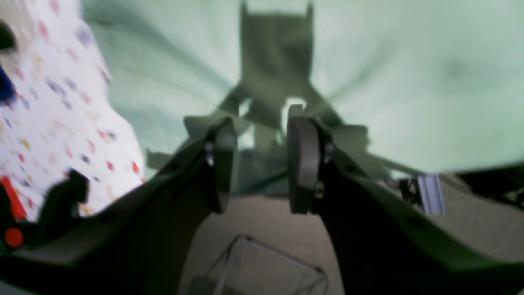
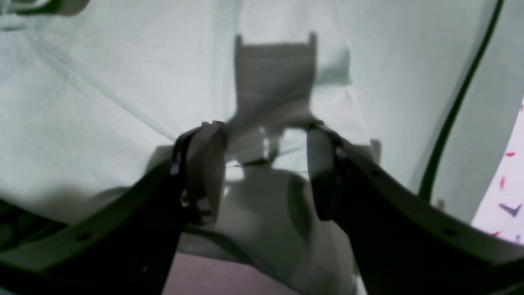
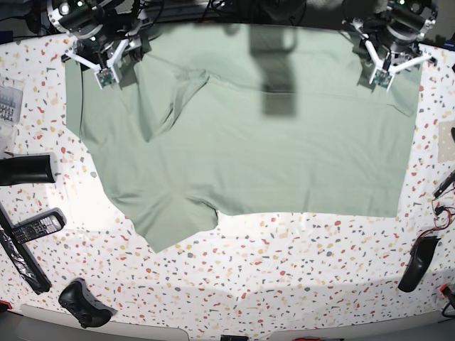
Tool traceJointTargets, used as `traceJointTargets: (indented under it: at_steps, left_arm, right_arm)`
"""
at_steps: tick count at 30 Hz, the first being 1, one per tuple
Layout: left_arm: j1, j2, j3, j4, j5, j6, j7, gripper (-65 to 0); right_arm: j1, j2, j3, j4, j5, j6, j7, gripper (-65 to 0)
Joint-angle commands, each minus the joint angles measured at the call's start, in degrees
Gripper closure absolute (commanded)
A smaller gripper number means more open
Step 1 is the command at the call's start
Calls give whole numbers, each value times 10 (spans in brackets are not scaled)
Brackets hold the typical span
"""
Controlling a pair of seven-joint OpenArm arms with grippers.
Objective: Fold the T-shirt properly
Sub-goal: 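Lay the hem over the collar edge and open both grippers, then move both grippers to the folded edge and grasp its corners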
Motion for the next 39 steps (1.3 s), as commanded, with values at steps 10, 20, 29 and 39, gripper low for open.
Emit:
traceJointTargets:
  at_steps: [10, 20, 29, 39]
  left_arm:
    - [2, -7, -3, 65, 39, 21, -34, -201]
    - [-81, -7, -3, 104, 55, 28, -65, -238]
    - [-266, -10, -3, 91, 9, 13, -115, -297]
    - [-482, -9, -3, -216, -66, -90, -140, -296]
  right_arm:
    - [-7, 3, 3, 73, -5, -2, -2, -316]
    - [9, 3, 3, 138, -5, -2, 42, -316]
    - [84, 4, 3, 141, -3, -2, 34, -316]
    - [170, 3, 2, 141, 4, -2, 48, -316]
